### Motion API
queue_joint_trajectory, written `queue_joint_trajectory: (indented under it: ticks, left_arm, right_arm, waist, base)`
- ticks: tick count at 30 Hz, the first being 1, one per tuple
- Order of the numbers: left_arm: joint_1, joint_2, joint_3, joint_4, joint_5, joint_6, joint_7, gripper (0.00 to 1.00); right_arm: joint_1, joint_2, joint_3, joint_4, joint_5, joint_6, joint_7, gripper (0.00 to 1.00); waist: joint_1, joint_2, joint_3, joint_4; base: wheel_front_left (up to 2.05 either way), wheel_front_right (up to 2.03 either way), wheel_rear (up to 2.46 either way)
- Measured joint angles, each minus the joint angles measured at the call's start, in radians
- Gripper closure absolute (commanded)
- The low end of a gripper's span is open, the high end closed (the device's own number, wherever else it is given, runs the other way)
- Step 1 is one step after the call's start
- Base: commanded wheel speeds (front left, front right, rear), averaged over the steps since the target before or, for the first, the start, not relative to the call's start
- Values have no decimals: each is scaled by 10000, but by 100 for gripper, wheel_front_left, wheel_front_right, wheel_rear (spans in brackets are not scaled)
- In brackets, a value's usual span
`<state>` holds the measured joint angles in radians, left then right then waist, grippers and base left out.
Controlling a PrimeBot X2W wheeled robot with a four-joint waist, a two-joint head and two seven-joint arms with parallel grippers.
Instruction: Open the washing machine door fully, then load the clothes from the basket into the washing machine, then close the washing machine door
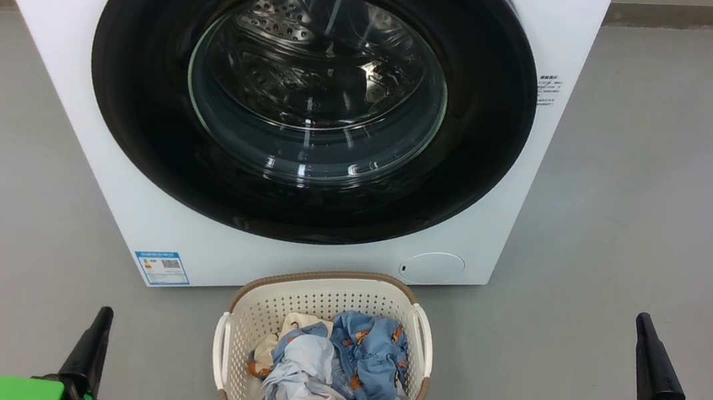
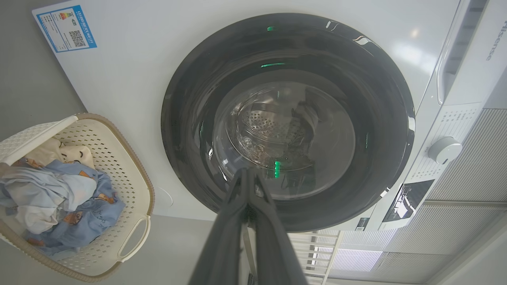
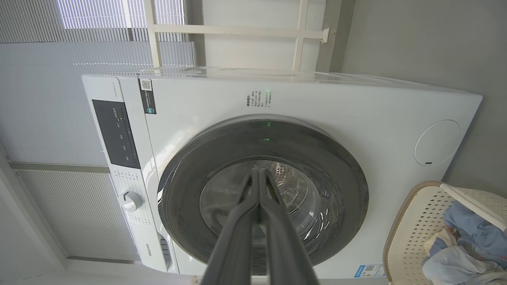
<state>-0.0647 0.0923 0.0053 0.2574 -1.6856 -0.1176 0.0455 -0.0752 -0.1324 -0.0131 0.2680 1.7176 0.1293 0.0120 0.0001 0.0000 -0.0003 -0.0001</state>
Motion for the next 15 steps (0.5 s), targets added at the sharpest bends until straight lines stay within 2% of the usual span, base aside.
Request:
queue_joint_trajectory:
  ticks: [15]
  left_arm:
    - [0, -61, 23, 0, 2, 0, 73, 100]
  right_arm:
    - [0, 4, -8, 2, 0, 0, 0, 100]
  waist:
    - [0, 0, 0, 0]
  base:
    - [0, 0, 0]
